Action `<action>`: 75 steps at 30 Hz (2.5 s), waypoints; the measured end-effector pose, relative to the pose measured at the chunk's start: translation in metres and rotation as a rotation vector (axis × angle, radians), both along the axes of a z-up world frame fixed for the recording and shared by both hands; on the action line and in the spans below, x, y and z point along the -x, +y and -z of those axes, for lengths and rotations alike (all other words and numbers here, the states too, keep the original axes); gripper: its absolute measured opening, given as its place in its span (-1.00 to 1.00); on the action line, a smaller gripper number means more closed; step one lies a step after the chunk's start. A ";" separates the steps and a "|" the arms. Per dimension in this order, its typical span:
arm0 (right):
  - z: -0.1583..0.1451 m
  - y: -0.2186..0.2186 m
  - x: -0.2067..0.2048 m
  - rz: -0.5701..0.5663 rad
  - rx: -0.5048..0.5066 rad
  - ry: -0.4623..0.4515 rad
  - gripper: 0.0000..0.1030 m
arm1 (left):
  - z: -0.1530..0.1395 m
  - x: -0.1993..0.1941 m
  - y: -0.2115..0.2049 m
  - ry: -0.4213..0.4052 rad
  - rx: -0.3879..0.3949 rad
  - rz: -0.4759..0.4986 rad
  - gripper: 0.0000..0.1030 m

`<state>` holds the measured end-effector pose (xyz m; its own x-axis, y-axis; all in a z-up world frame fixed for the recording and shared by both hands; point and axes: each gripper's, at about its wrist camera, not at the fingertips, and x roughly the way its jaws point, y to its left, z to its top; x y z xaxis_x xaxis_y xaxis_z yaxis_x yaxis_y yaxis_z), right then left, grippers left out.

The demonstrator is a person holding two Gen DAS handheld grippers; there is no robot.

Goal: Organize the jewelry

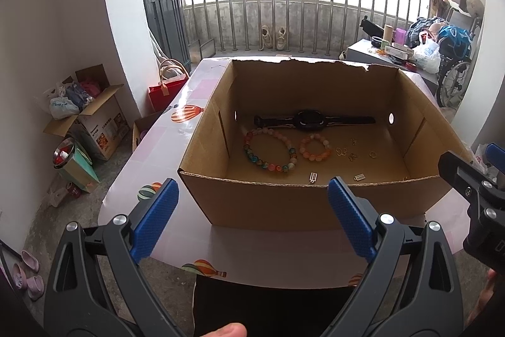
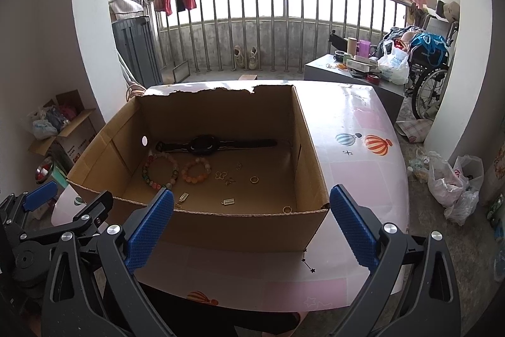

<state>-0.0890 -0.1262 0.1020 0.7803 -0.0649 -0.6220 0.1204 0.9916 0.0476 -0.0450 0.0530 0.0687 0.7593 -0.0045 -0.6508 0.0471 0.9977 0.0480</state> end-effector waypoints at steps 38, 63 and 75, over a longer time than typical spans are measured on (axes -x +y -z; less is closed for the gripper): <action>0.001 -0.001 -0.001 0.011 0.036 0.008 0.87 | 0.000 0.000 0.001 0.001 0.003 -0.004 0.78; 0.002 -0.003 -0.001 0.009 0.020 0.008 0.87 | -0.002 -0.002 0.005 0.010 0.003 -0.014 0.78; 0.000 -0.002 0.000 -0.013 0.003 0.000 0.87 | 0.000 -0.003 0.004 0.007 0.002 -0.012 0.78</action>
<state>-0.0890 -0.1278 0.1017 0.7809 -0.0562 -0.6221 0.1071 0.9932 0.0447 -0.0421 0.0575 0.0683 0.7545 0.0032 -0.6563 0.0358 0.9983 0.0461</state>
